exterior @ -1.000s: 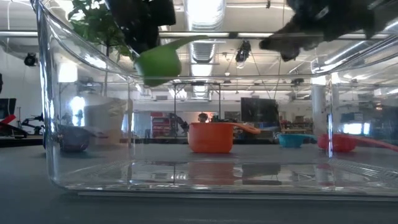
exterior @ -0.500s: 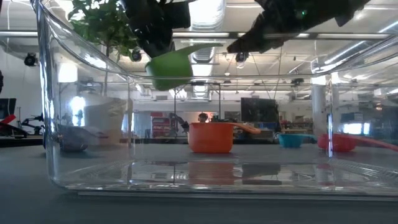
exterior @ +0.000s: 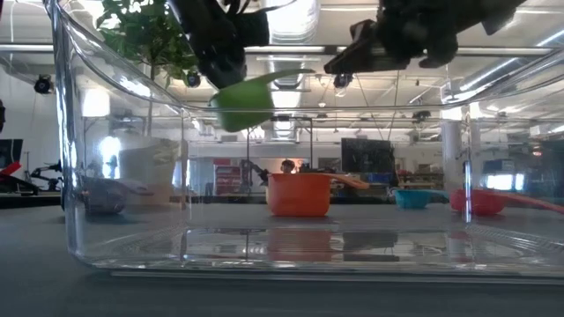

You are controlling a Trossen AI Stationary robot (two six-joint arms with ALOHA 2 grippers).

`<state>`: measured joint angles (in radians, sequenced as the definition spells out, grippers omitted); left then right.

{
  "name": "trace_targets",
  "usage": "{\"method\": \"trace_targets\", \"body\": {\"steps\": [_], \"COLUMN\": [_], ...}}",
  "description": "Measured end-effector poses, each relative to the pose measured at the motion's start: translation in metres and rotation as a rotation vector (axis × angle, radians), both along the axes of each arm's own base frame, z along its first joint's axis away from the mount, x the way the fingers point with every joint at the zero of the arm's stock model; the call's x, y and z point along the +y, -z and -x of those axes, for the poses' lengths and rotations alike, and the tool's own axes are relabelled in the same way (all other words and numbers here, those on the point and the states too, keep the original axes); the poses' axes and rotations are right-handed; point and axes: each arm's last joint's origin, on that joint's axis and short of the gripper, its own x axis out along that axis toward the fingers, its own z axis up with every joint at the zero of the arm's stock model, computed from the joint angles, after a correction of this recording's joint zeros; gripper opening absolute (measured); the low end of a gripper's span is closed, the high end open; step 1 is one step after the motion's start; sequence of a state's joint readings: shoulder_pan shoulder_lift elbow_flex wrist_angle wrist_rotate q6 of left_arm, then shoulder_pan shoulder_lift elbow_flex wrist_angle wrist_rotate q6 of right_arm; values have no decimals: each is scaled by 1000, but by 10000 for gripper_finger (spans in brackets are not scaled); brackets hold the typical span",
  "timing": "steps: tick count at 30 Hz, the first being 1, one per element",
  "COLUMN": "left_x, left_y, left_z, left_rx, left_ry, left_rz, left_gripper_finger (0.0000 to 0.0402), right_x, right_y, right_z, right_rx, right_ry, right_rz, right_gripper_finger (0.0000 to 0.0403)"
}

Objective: Nest measuring cups in basket
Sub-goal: Stack the green measuring cup on top of the orange measuring cup

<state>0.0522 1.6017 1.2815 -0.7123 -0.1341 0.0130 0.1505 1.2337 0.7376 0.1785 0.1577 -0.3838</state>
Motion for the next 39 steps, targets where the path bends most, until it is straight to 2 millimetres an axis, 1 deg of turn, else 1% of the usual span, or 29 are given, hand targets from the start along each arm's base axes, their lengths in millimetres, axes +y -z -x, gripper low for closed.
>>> {"method": "trace_targets", "body": {"steps": [4, 7, 12, 18, 22, 26, 30, 34, 39], "left_x": [1, 1, 3, 3, 3, 3, 3, 3, 3], "left_y": [-1, -3, -4, -4, -4, -3, -1, 3, 14], "left_z": [-3, -5, -6, -5, -5, -4, -3, -1, 2], "left_rx": [-33, -64, -88, -92, -94, -83, -64, -53, -26], "left_ry": [-13, -35, -97, -147, -159, -168, -175, -187, -202], "left_rz": [-1, 3, -13, -16, -12, -9, -8, -14, -11], "left_gripper_finger": [0, 0, 0, 0, 0, 0, 0, 0, 0], "right_x": [0, -1, 0, 2, 3, 4, 6, 7, 7], "right_y": [0, 0, 1, 4, 6, 5, -2, -10, -16], "right_z": [-4, -9, -19, -39, -54, -68, -79, -87, -89], "right_rx": [-36, -50, -44, -24, 9, 100, 162, 205, 201], "right_ry": [45, 109, 146, 154, 201, 244, 267, 293, 303], "right_rz": [-47, -77, -78, -70, -41, 3, -21, -50, -75], "right_gripper_finger": [179, 204, 228, 245, 245, 235, 218, 201, 178]}}
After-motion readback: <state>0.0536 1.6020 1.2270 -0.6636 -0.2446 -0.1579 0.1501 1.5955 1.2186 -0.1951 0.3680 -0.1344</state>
